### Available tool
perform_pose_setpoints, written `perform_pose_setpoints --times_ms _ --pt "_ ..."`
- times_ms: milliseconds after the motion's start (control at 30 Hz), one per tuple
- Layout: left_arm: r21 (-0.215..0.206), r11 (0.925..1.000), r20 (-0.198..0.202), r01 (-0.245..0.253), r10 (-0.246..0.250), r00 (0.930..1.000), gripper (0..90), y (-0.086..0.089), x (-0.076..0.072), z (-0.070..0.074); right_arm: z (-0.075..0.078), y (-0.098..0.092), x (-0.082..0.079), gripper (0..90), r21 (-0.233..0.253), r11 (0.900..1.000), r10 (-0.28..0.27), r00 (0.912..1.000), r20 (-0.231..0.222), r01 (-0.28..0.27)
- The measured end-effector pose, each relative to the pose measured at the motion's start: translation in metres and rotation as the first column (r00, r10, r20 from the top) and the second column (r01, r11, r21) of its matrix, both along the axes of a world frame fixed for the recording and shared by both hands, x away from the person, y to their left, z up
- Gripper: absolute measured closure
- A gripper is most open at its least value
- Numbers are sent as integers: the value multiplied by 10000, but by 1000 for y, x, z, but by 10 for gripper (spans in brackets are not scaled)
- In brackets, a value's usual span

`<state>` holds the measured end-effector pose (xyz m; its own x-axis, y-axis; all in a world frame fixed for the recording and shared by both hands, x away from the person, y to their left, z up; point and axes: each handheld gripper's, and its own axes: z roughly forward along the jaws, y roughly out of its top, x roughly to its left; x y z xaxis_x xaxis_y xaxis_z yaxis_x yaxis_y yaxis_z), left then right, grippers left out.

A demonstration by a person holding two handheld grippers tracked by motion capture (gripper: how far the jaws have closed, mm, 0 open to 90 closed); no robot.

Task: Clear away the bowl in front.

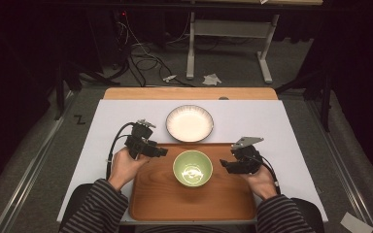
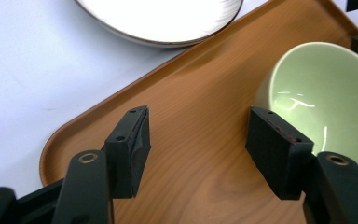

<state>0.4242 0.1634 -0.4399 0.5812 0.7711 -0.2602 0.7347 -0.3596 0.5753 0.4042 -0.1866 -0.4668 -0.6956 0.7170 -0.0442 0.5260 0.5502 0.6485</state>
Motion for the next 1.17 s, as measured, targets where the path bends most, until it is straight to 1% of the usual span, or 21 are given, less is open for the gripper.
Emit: perform_pose_setpoints --times_ms 167,267,333,567,667,800,833,1067,1167 --pt "50 10000 -144 -68 69 9999 404 1 2 -6 0 1 -1 415 1 10000 -49 10000 -39 49" --pt "129 9998 -123 -153 155 9998 403 1 2 -9 0 0 0 415 -16 10000 17 10000 22 -17" --pt "112 9998 -160 -159 161 9997 404 1 3 -11 0 0 0 415 -14 10000 18 10000 23 -18" --pt "333 9991 -290 -269 279 9992 406 -1 8 -22 0 1 -1 415 -26 10000 -14 10000 -20 14" --pt "575 9980 -244 -253 267 9993 405 -3 9 -25 -1 1 -1 413 -7 10000 -4 10000 -29 4" --pt "1218 9921 -130 -304 322 9994 404 -5 10 -30 -2 1 0 413 -53 10000 -1 10000 -74 1" --pt "1311 9908 -93 -330 346 9994 404 -5 10 -30 -2 1 0 413 -62 10000 5 10000 -62 -5" --pt "1272 9914 -86 -321 335 9994 405 -3 9 -29 -2 1 0 412 -72 10000 0 10000 -48 -1" --pt "1148 9930 -142 -272 290 9995 404 -4 9 -29 -1 0 0 412 -50 10000 -5 10000 -64 5"
